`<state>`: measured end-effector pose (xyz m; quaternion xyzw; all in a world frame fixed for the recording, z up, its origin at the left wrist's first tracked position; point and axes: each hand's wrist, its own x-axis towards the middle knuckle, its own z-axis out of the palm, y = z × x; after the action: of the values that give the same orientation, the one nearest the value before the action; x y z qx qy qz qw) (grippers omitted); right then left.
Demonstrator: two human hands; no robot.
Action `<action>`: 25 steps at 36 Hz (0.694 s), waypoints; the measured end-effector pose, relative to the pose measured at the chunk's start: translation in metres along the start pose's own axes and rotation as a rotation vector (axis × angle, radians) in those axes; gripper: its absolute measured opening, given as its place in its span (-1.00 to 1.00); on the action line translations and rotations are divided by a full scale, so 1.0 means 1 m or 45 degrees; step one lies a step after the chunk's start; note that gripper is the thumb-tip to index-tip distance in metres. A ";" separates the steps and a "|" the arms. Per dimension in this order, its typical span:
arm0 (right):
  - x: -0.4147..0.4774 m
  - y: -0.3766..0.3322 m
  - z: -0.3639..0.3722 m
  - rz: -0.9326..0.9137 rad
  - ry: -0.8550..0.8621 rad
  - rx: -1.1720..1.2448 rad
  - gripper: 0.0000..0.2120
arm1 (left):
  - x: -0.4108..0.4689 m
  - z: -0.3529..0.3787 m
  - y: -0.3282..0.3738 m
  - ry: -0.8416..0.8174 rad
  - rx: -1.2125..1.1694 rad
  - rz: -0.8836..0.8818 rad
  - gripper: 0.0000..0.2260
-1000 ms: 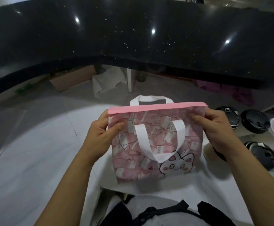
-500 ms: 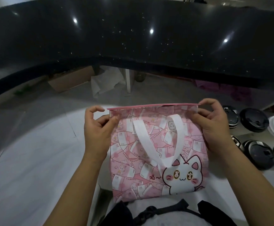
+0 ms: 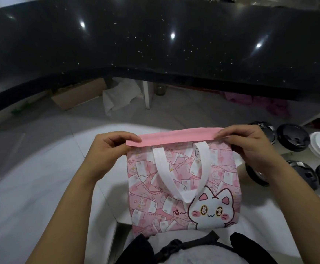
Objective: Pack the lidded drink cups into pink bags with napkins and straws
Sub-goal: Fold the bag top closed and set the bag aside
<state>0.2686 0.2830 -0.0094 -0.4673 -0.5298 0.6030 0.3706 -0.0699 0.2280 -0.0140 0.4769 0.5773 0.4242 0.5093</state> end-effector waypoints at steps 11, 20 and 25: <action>-0.012 -0.002 -0.010 -0.019 -0.096 -0.139 -0.72 | -0.012 -0.013 0.015 -0.283 0.118 -0.092 -0.76; -0.027 -0.021 -0.006 -0.278 0.008 -0.247 -0.70 | -0.022 -0.019 0.027 -0.068 0.227 0.215 -0.68; -0.034 -0.022 -0.005 -0.336 0.092 -0.487 -0.51 | -0.016 -0.024 0.019 -0.017 0.375 0.297 -0.67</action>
<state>0.2824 0.2562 0.0178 -0.4770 -0.6774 0.4208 0.3696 -0.0915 0.2159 0.0108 0.6127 0.5706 0.3882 0.3852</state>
